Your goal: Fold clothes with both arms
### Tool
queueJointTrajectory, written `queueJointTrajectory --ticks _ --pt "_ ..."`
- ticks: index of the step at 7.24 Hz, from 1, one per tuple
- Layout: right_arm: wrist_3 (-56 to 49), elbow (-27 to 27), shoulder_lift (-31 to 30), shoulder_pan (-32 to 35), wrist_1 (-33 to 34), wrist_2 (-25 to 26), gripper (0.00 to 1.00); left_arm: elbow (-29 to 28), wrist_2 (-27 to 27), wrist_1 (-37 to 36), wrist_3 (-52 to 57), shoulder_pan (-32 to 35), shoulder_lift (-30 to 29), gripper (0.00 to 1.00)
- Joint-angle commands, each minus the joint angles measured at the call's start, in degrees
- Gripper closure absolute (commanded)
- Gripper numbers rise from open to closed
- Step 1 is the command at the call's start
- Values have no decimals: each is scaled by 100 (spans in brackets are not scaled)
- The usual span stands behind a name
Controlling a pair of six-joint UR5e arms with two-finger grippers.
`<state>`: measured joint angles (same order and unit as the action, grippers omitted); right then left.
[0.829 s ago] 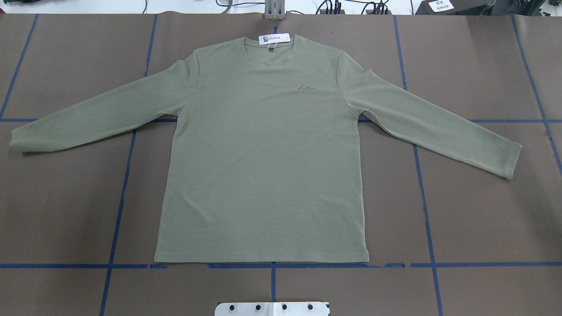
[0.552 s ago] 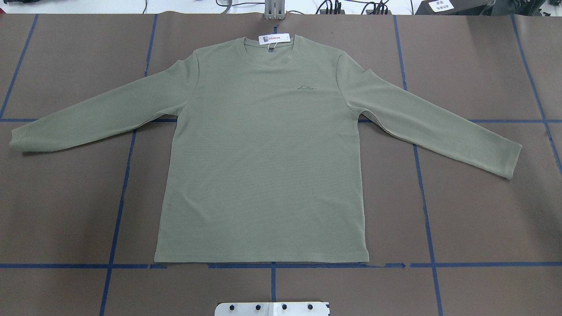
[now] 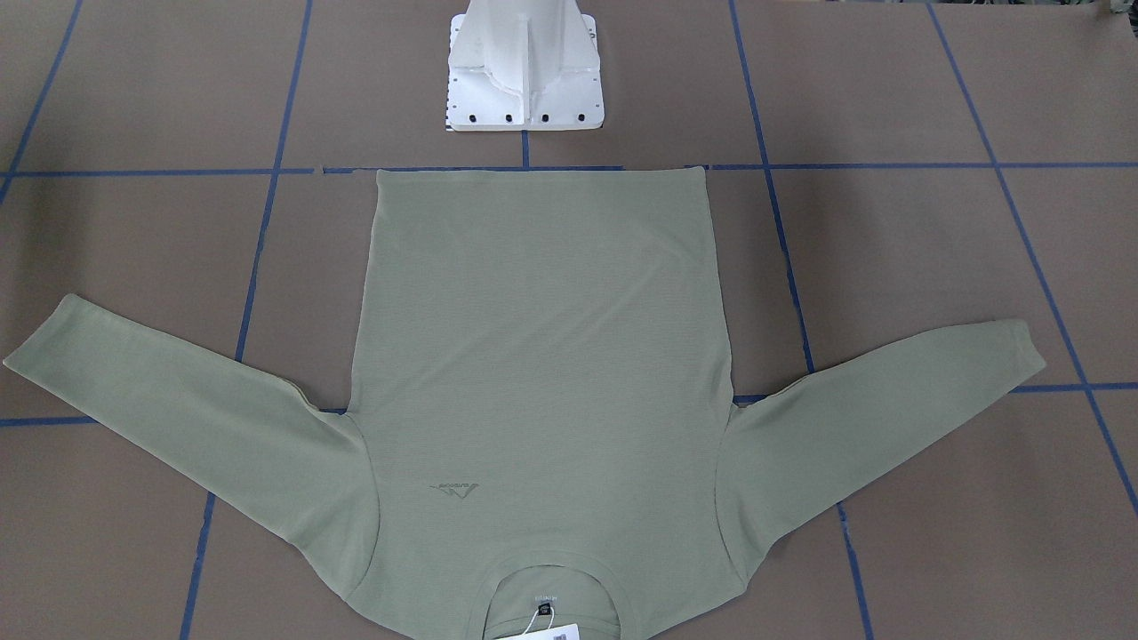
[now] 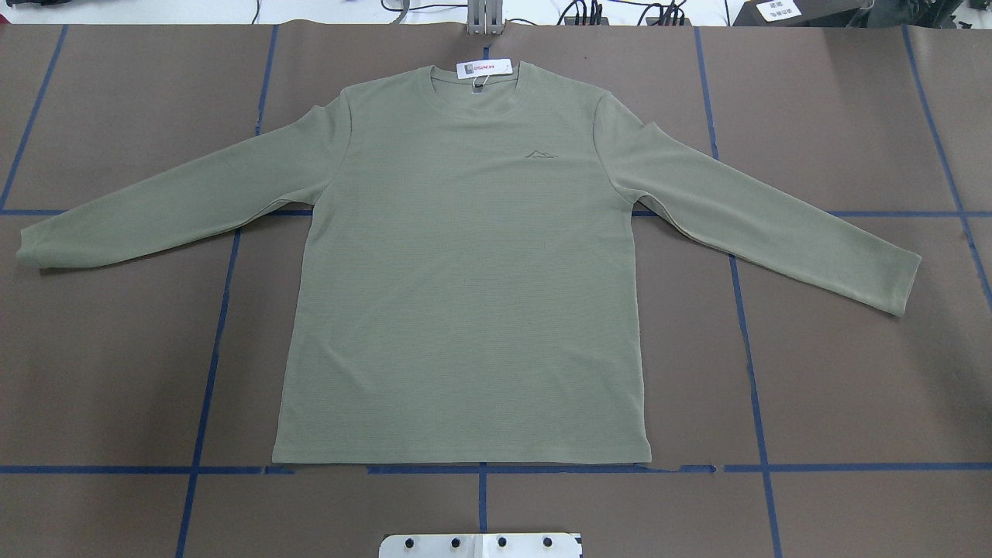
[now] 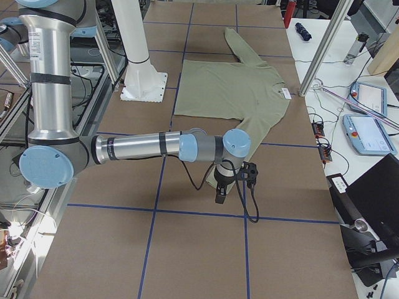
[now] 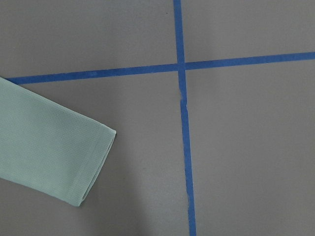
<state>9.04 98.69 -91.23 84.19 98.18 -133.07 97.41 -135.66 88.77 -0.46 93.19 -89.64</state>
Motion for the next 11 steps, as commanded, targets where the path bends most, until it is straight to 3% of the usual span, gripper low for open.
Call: queueJointTrajectory --ticks 1,4,5,8,9,11 --pt "10 19 52 -34 -87 1 0 129 -13 9 -6 -12 26 0" --pt "219 -725 -9 -332 -1857 -17 0 138 -520 27 2 -56 17 0" --pt "1022 -1024 43 -551 -2446 -17 0 138 -549 79 -6 -56 17 0" --pt "3519 -2410 262 -1263 -5186 18 1 138 -549 229 -6 -56 17 0" --pt "3943 -2772 490 -1369 -5508 27 2 138 -549 229 -6 -56 17 0" --pt "4350 -2811 553 -1502 -5528 18 4 138 -549 229 -6 -56 17 0"
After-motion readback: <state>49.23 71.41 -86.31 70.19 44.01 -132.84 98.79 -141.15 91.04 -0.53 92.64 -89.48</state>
